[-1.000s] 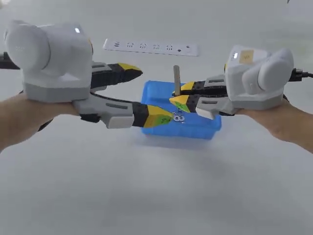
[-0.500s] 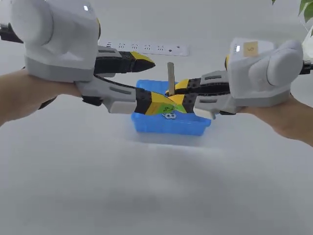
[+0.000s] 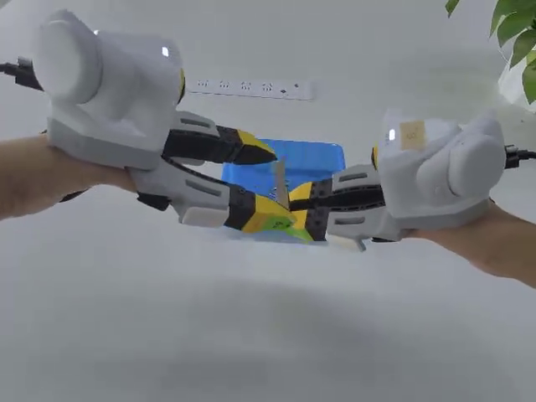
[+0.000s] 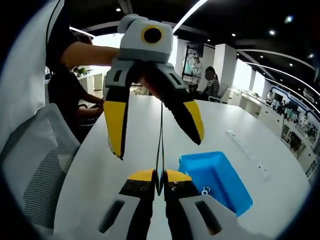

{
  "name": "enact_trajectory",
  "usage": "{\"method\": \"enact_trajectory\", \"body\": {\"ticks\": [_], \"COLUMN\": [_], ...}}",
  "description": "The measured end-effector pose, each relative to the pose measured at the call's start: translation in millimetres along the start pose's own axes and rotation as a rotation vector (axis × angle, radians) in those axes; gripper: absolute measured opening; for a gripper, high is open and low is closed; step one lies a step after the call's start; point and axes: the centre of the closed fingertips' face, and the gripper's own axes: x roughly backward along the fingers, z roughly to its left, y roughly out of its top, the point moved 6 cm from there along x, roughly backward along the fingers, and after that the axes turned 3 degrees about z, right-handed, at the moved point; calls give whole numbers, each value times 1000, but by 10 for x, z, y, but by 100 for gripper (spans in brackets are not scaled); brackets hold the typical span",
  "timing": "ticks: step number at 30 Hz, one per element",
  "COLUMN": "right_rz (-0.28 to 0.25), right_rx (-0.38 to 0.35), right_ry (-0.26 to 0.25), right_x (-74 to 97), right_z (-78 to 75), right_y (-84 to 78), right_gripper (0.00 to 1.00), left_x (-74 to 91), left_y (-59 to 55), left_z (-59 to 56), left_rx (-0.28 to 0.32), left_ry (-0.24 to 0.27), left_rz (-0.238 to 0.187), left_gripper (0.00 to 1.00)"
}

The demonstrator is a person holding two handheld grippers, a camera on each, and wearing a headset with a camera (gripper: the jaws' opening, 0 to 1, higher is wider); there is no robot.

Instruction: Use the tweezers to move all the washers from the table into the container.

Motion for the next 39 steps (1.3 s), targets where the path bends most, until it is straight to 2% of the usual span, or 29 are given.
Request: {"method": "enact_trajectory", "body": {"ticks": [5, 7, 10, 13, 14, 16, 22, 27, 29, 34, 36, 39], "right_rz": [27, 36, 48, 57, 59, 64, 107, 138, 148, 176, 186, 193], "right_rx": [27, 37, 46, 46, 46, 41, 36, 36, 34, 49, 54, 53], "right_ry": [26, 32, 40, 45, 50, 49, 69, 88, 97, 114, 120, 124], "right_x": [-8, -12, -19, -16, -15, -10, -24, -5, -6, -10, -17, -28], "right_z": [39, 45, 54, 64, 73, 74, 95, 97, 106, 119, 122, 116], "right_y": [-14, -23, -37, -54, -58, -74, -130, -186, -203, -250, -265, -287], "right_gripper": [7, 7, 7, 7, 7, 7, 7, 7, 7, 7, 7, 7], "left_x": [15, 12, -11, -4, 6, 13, 6, 4, -10, -48, -64, -123], "left_y": [-16, -8, -42, -72, -70, -93, -169, -284, -319, -474, -502, -583], "left_z": [-51, -69, -95, -102, -68, -108, -92, -65, -59, -44, -33, -22], "left_rx": [5, 16, -15, -47, -66, -61, -111, -136, -133, -146, -128, -151], "left_ry": [-44, -58, -62, -64, -40, -65, -71, -80, -84, -92, -95, -100], "left_rz": [4, -3, 32, 50, 47, 55, 87, 135, 140, 195, 202, 244], "left_gripper": [29, 25, 21, 10, 9, 9, 8, 8, 8, 8, 8, 8]}}
